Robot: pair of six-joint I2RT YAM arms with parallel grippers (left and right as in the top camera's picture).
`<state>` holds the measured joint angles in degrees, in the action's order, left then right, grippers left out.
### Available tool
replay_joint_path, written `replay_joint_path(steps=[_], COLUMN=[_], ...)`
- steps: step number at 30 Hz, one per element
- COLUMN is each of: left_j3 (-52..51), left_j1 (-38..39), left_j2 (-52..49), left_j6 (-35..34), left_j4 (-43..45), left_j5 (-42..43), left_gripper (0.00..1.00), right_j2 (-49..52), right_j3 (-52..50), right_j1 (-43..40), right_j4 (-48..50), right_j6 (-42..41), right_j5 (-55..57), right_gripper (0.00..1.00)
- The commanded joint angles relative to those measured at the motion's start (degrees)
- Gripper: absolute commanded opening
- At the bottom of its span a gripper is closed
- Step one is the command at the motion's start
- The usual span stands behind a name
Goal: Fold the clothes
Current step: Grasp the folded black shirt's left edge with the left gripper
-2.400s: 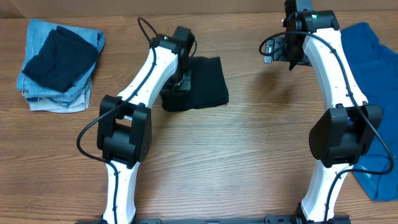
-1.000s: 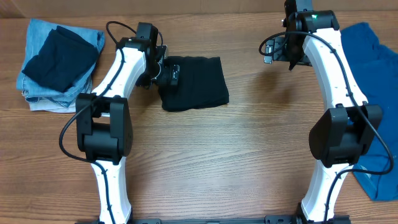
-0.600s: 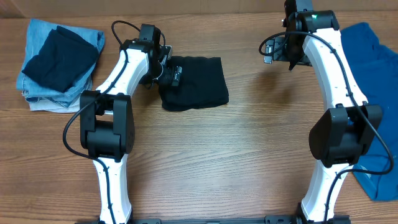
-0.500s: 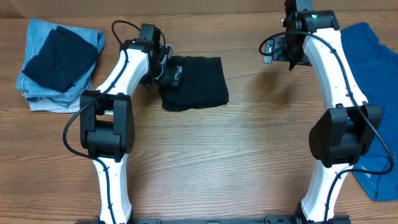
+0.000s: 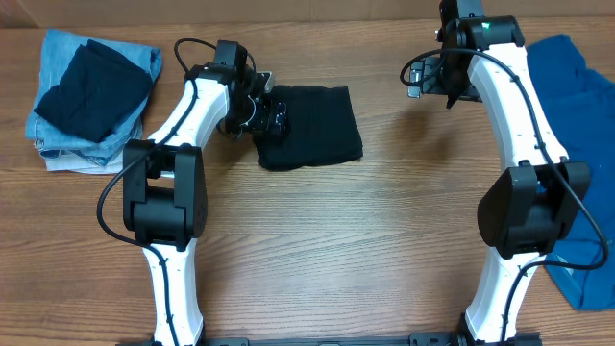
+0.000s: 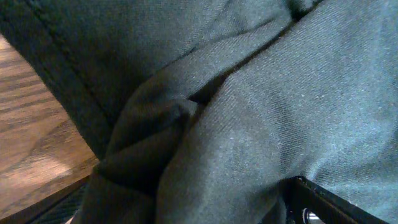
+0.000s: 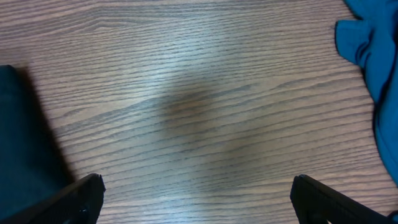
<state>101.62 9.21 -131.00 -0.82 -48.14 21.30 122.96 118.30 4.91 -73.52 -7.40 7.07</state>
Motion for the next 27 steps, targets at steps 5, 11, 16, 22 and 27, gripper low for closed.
replay_joint_path(steps=[5,11,16,22,27], left_j3=[-3.45,-3.65,-3.65,-3.56,-2.64], left_j1=[-0.46,-0.33,-0.28,-0.46,-1.81], left_j2=[-3.72,-3.72,-3.74,-3.72,-3.67], left_j6=[-1.07,-0.44,1.7,4.52,4.72], left_j4=[-1.27,-0.61,-0.66,-1.07,-1.03], left_j5=[1.62,1.66,2.54,2.78,2.84], left_gripper=[0.96,0.75,0.58,0.13,0.04], right_j2=[-1.97,-1.97,-1.97,-1.97,-1.97], right_j3=[0.9,0.9,0.9,0.9,0.9], right_j1=[-0.15,-0.15,-0.15,-0.15,-0.15], right_j4=[0.13,0.13,0.13,0.13,0.13], right_j6=[0.26,0.26,0.26,0.26,0.26], right_j5=[0.61,0.61,0.61,0.61,0.61], right_gripper=[1.0,1.0,1.0,1.0,1.0])
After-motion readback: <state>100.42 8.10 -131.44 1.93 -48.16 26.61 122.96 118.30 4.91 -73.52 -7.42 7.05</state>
